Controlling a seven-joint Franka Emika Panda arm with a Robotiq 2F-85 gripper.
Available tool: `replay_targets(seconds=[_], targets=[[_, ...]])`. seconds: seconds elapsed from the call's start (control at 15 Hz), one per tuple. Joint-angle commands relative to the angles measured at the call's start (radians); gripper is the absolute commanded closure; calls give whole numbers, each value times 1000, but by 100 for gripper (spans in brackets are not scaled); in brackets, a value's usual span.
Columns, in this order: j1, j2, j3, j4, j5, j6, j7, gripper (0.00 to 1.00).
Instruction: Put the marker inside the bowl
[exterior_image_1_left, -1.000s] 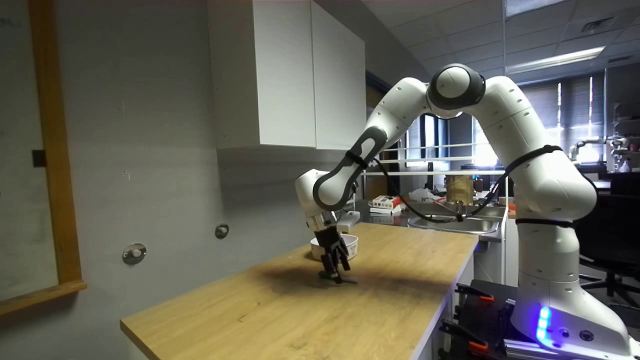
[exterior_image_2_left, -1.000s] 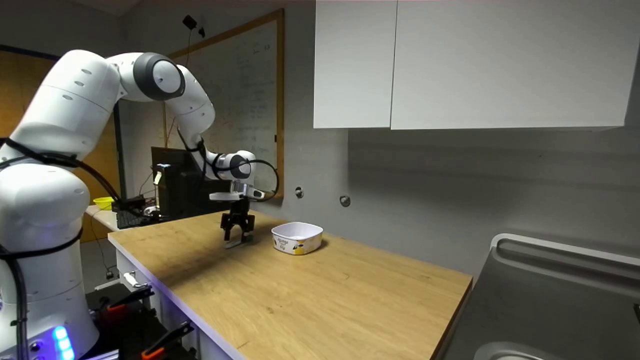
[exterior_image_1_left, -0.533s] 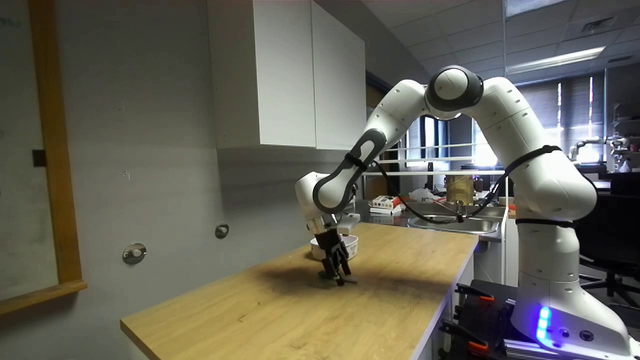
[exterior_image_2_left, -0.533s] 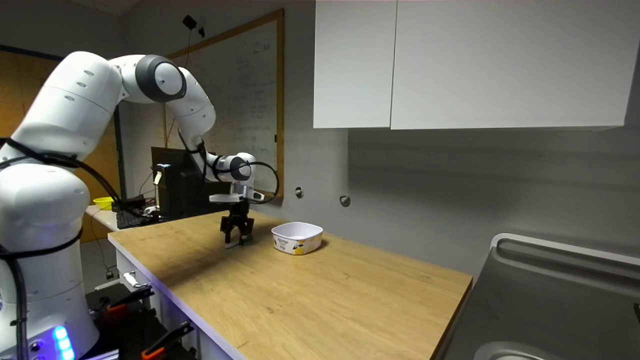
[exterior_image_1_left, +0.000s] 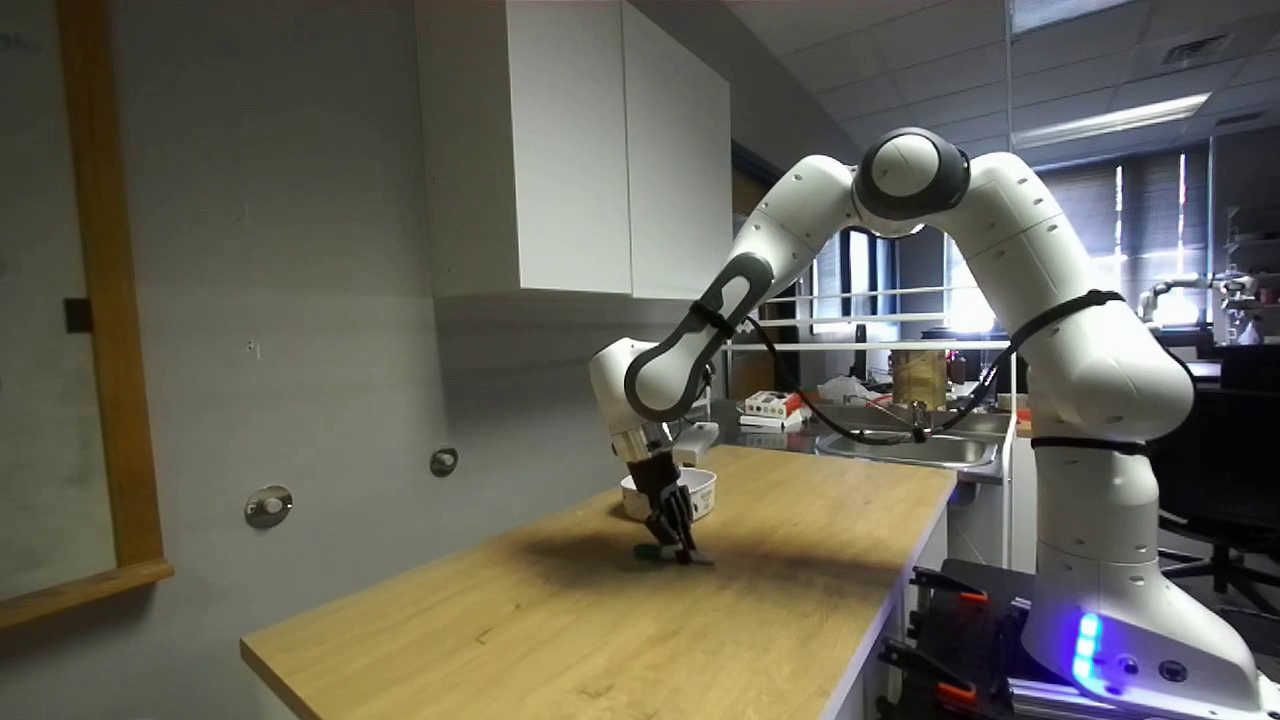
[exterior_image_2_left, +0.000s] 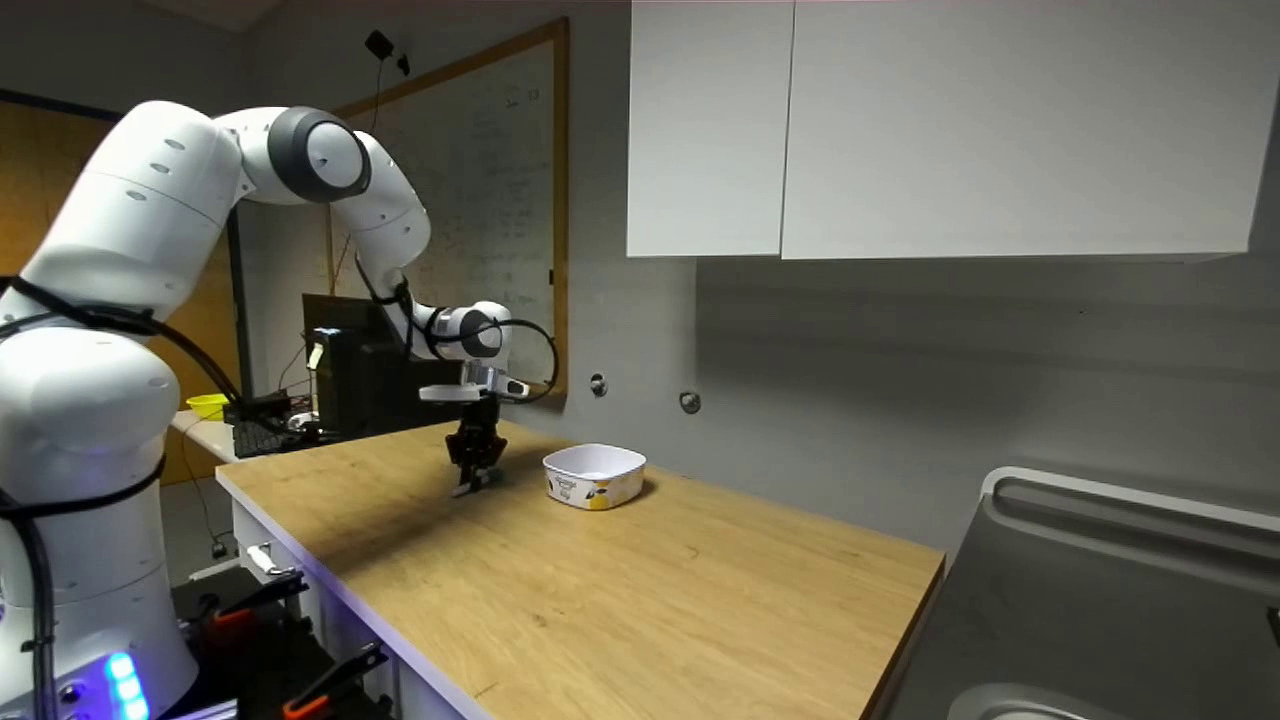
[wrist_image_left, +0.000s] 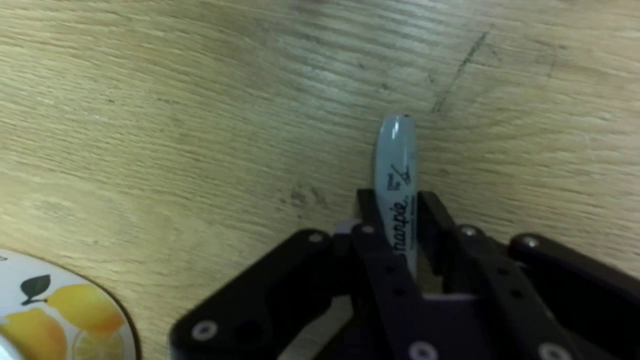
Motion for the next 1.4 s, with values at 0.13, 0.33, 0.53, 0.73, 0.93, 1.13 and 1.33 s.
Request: replay_targets(seconds=[0.13, 0.33, 0.53, 0.73, 0.93, 1.13, 1.33], targets=[[5, -14, 3, -11, -4, -10, -8, 87], [18, -52, 9, -26, -14, -15, -1, 87], [39, -105, 16, -34, -27, -39, 16, 87], [57, -156, 22, -28, -47, -72, 28, 87], [62, -198, 21, 7, -92, -123, 32, 87], [55, -218, 18, 72, -157, -182, 27, 87], [43, -213, 15, 146, -210, -232, 22, 87]])
